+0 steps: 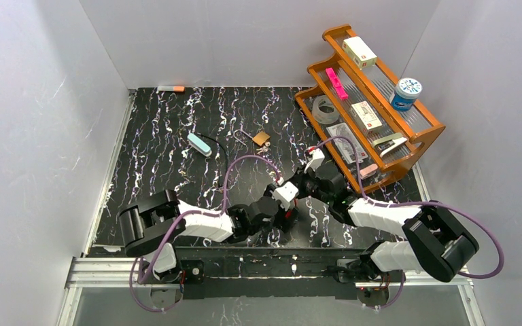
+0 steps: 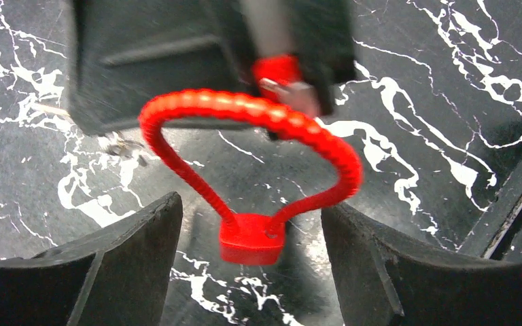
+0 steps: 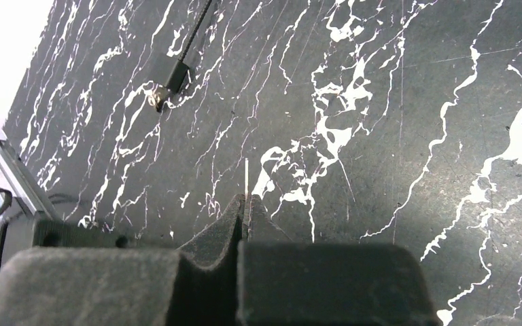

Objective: Unlock with the key
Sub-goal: Adjust the lock at the center of the board, then pick up the lock from the center of the board.

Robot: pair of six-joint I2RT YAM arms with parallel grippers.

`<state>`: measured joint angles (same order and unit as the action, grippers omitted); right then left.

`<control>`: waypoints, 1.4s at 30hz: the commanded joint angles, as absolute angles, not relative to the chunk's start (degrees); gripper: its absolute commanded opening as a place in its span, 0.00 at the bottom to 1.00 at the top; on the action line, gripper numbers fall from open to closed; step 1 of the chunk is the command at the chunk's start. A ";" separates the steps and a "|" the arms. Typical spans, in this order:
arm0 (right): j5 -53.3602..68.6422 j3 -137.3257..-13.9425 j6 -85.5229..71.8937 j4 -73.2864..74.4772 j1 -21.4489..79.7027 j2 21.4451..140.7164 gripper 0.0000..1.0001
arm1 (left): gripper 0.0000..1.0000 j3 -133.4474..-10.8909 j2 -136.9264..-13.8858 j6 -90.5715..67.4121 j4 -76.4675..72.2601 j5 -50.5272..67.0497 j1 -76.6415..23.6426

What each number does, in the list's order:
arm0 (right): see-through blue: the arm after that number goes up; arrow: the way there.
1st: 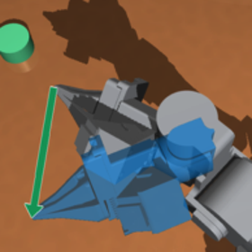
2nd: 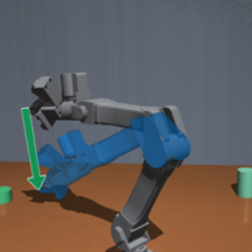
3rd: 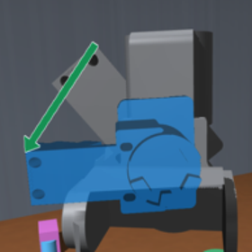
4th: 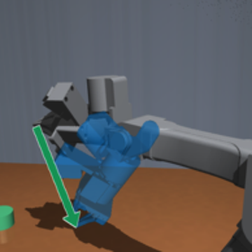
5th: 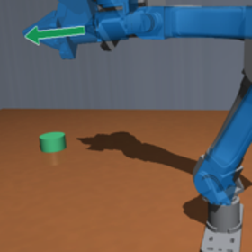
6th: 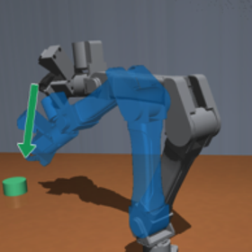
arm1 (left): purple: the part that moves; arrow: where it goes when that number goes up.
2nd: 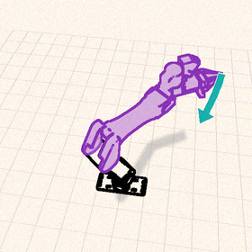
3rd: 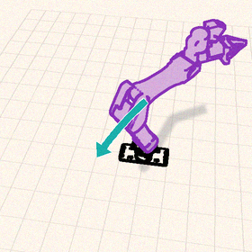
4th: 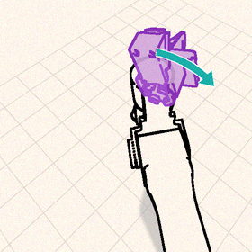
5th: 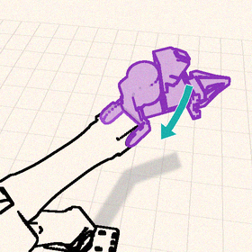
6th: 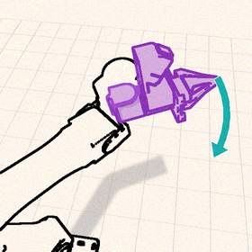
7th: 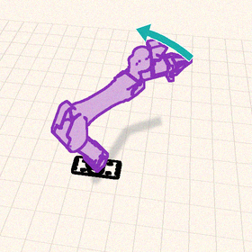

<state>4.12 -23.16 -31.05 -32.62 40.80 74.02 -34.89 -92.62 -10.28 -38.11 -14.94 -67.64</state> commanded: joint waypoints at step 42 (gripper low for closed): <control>-22.16 -30.02 -38.44 -7.71 42.62 52.22 0.01 | 0.00 -35.05 -73.78 -27.98 -28.03 -14.93 -64.72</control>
<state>-16.29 -29.36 -36.42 -12.47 42.41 57.36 -33.34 -78.81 -25.52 -31.57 -24.60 -68.86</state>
